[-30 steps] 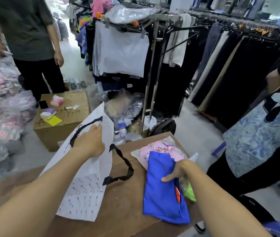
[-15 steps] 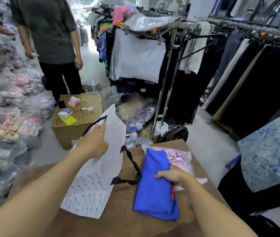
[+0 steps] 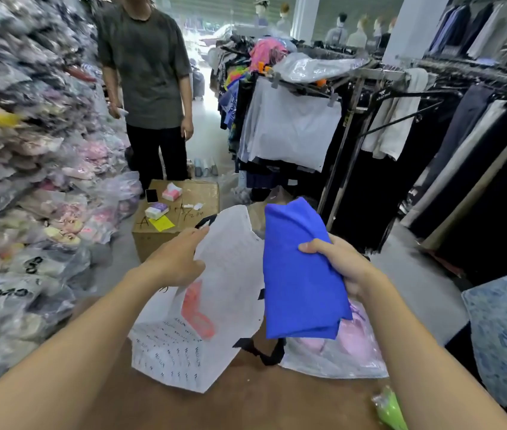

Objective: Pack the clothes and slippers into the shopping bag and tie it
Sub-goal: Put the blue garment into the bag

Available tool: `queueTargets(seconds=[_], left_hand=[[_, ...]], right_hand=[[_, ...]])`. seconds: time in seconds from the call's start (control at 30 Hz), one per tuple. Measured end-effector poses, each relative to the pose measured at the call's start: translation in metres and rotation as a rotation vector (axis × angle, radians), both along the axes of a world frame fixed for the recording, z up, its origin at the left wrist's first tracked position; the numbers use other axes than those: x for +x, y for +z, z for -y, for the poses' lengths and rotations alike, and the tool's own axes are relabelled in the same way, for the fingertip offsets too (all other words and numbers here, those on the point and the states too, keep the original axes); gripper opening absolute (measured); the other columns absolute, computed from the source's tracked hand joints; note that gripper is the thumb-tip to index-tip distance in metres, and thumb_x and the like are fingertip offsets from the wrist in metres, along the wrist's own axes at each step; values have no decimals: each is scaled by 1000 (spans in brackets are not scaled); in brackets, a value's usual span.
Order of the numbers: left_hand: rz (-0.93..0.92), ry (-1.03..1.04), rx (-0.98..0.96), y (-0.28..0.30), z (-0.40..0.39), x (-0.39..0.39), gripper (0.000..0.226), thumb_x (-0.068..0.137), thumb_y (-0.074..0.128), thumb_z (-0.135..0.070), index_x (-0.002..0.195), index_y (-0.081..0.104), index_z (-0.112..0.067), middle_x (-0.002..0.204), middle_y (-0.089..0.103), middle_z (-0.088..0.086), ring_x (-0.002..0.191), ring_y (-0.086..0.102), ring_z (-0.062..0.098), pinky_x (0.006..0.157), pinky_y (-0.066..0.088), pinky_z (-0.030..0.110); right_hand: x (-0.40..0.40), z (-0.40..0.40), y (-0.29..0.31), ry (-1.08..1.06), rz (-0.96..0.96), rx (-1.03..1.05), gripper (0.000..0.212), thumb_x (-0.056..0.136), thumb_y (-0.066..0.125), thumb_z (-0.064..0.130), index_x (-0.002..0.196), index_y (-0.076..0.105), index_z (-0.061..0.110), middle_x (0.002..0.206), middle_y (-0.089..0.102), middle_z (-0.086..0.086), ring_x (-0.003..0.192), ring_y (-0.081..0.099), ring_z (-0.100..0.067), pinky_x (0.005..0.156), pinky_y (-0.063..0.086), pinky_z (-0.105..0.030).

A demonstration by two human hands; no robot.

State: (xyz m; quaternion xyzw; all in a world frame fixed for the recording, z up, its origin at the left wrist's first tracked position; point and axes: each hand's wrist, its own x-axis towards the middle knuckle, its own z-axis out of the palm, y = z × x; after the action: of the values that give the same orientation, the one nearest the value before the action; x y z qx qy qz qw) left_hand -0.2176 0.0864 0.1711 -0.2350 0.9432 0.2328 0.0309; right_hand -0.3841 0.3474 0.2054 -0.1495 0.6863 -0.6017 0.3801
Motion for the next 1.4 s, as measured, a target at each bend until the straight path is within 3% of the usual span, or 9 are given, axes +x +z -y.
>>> queueTargets(seconds=[0.2,0.33,0.43,0.6,0.8,0.93,1.1,1.3,1.4], left_hand=[[-81,-33,28,11,3,22,78,83,52,-14,151,21,-38,141,37,-14,124,50,20,99,46,40],[-71,-20,3,24,8,42,81,86,51,-11,155,13,-29,156,24,-15,133,43,18,103,44,37],[-99,81,-28,30,28,63,83,86,49,-10,155,9,-34,153,26,-21,106,54,18,86,49,34],[-66,-64,17,18,-5,52,86,85,52,-12,154,8,-37,152,23,-26,98,53,21,56,33,16],[-70,-71,-5,12,-5,43,89,81,52,-14,154,6,-39,148,23,-27,77,46,14,56,37,23],[-71,-39,-46,13,1,35,77,84,51,-24,152,16,-34,143,31,-16,90,56,21,78,53,44],[37,66,-205,19,-20,4,54,90,51,-34,141,39,-22,139,42,1,114,56,30,87,52,46],[113,10,-370,0,-60,-34,40,88,51,-13,128,48,-12,128,44,11,113,54,35,70,41,39],[148,-16,-424,-12,-71,-41,40,87,51,-10,126,46,-9,128,41,13,108,57,39,69,41,40]], right_hand=[[31,68,13,254,13,195,23,85,68,12,106,71,4,92,79,-11,73,75,-26,68,61,-32],[58,133,-37,291,7,338,18,81,67,12,97,65,4,87,74,-12,70,70,-24,63,58,-29],[86,199,-77,309,89,316,52,71,65,15,121,54,6,113,68,-19,95,70,-32,81,59,-42],[106,192,-129,254,85,272,56,79,60,21,133,47,15,113,70,-13,98,72,-30,83,62,-47],[121,186,-121,601,-329,460,22,93,53,27,108,57,11,104,61,-6,93,56,-23,80,51,-38],[100,190,-104,635,-452,582,61,82,59,56,119,60,7,112,68,-14,93,65,-28,82,60,-43],[59,147,-64,354,-604,451,31,89,63,43,80,61,13,82,69,-8,80,67,-27,73,53,-38],[21,47,-60,-9,-663,438,23,89,66,36,92,69,13,85,65,1,84,63,-20,74,50,-34],[14,-8,-60,-47,-735,662,18,92,62,30,91,68,13,95,68,-9,93,64,-30,80,51,-39]])
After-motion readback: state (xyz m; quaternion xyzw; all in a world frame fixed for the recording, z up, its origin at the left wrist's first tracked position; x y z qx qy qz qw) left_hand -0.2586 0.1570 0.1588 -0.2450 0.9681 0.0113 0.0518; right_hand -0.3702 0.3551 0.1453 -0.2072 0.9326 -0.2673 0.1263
